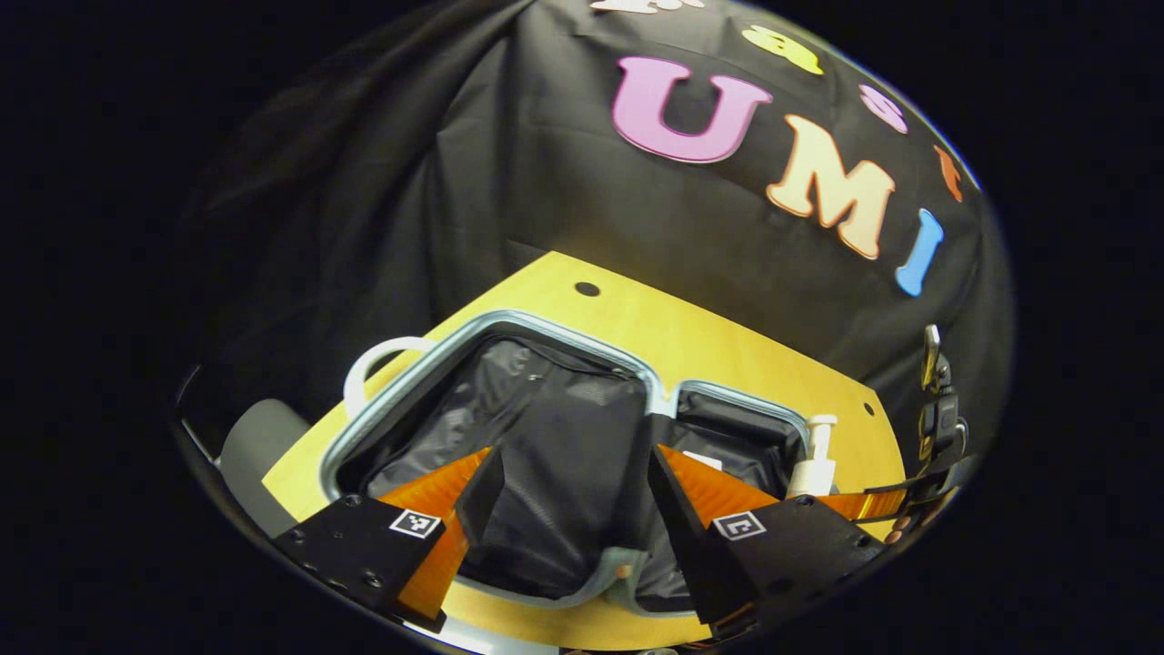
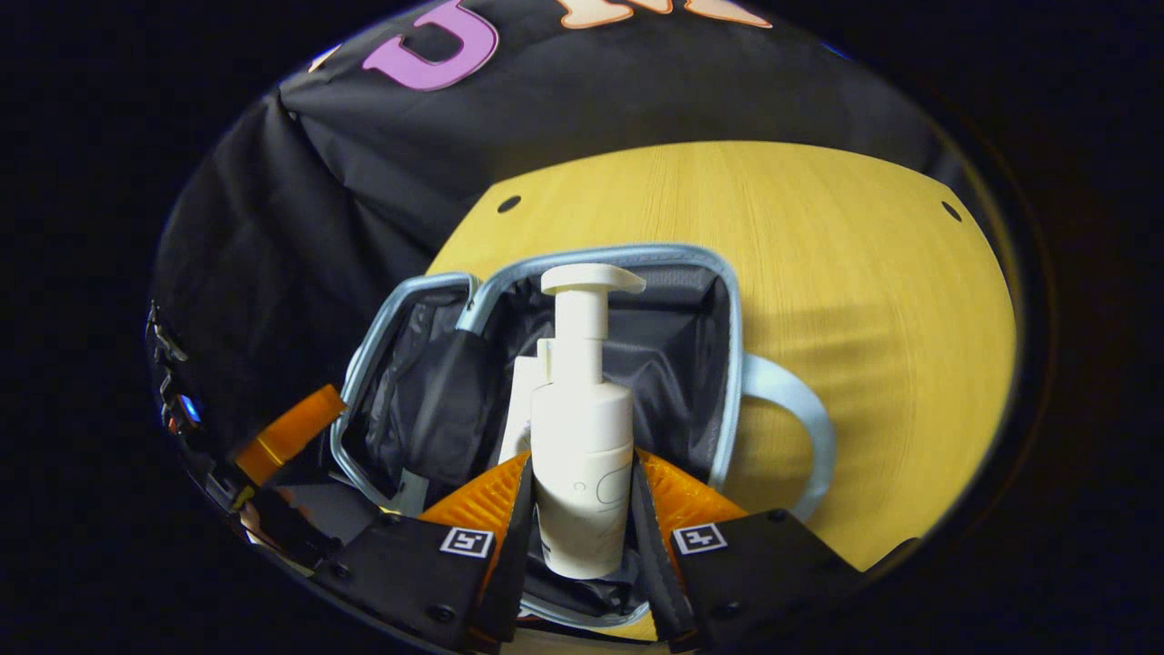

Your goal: First open the suitcase, pack the skin care products into it, and then close the suitcase.

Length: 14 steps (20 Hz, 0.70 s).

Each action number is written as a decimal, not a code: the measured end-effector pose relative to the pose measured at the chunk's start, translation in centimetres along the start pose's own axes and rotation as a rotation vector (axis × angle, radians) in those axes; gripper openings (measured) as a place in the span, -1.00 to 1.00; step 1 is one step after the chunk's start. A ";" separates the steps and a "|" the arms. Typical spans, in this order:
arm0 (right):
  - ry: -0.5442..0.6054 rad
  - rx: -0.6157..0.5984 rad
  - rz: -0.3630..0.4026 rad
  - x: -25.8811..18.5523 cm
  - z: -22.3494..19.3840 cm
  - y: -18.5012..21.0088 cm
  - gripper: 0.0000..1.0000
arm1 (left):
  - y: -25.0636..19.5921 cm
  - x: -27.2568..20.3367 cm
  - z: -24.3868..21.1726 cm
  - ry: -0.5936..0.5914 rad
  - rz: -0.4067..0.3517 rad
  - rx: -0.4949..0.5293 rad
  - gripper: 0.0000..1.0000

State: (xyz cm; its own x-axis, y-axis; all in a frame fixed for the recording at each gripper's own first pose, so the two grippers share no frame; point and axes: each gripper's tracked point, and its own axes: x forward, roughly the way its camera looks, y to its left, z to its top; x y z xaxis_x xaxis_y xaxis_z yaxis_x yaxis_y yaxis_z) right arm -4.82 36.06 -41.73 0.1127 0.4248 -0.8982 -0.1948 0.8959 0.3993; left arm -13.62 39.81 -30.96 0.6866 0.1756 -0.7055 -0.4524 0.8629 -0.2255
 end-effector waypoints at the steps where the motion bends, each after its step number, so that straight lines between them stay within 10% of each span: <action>1: 0.024 0.002 -0.017 0.6 -0.6 0.0 0.15 | 1.2 -0.4 -0.1 0.000 0.023 -0.006 0.86; 10: 0.067 0.016 -0.080 2.3 -1.0 0.0 0.21 | 6.1 -2.0 -0.5 -0.004 0.121 -0.051 0.86; 14: -0.034 0.004 -0.029 0.3 1.8 1.1 0.72 | 8.1 -1.4 1.2 -0.013 0.140 -0.046 0.85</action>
State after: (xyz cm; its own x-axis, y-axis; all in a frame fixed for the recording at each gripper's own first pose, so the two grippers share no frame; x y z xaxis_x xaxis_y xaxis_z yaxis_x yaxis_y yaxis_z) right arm -3.27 37.40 -41.24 0.1518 0.4030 -0.9026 -0.1873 0.9083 0.3740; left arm -17.57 47.08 -30.99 0.6223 0.2994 -0.7233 -0.5700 0.8066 -0.1565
